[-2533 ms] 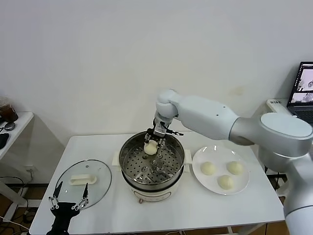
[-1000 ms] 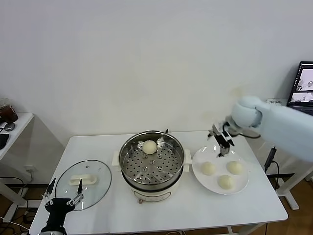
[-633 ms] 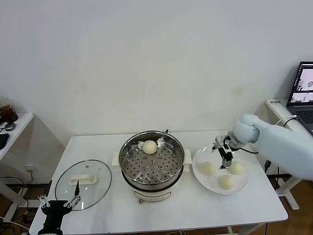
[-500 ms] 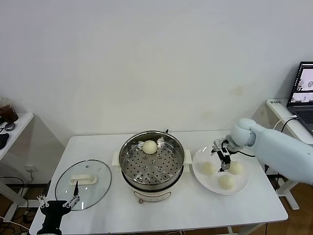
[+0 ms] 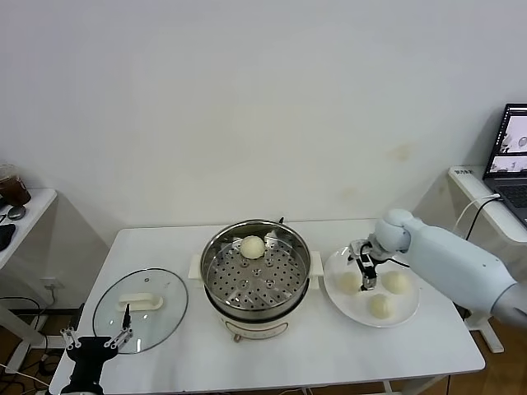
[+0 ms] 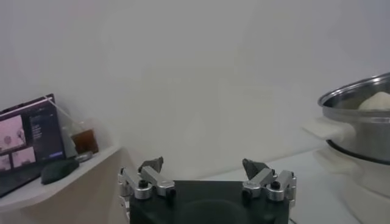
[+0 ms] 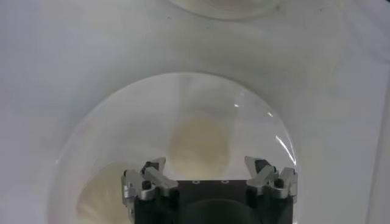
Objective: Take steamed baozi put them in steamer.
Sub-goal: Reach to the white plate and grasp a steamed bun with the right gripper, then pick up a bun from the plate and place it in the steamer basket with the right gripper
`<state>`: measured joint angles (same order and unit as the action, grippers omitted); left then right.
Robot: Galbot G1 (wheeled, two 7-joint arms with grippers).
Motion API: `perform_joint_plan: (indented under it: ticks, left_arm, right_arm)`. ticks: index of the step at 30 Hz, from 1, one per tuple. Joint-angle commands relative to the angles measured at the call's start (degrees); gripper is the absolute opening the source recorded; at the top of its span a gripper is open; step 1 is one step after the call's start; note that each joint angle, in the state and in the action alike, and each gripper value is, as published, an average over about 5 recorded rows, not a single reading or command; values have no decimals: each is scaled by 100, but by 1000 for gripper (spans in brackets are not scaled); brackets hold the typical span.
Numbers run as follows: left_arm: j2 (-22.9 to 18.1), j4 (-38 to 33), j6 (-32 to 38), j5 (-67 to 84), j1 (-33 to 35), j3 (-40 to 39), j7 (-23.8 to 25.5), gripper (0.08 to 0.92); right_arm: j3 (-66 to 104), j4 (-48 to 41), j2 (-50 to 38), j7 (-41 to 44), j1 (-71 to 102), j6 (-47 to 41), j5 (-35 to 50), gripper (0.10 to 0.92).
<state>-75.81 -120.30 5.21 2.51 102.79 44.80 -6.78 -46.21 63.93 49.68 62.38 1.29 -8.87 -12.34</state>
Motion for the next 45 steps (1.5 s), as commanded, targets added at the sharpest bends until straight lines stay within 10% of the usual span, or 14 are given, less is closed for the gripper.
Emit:
perform_joint_plan:
  ticks: [1,16,28,45]
  left_arm:
    - [1,-4,-4,0,6,5,-5,823]
    - [-18,-106,-2,-43,45,6,-19,823]
    - [98,-115,-58,-25,-97,-92,-2,823]
    - [282,134,-257,54,-383,-317,67,823]
  right_arm:
    - [99,-301,208,82,136,57,-125,784]
    - [53,126,-61,239,-208,-68,113,491]
    - [-1791,1591,-921,195,-3346,-854,2305,464]
    - [-2914,2890,1387,-1580,-4532,-3207,5391,484]
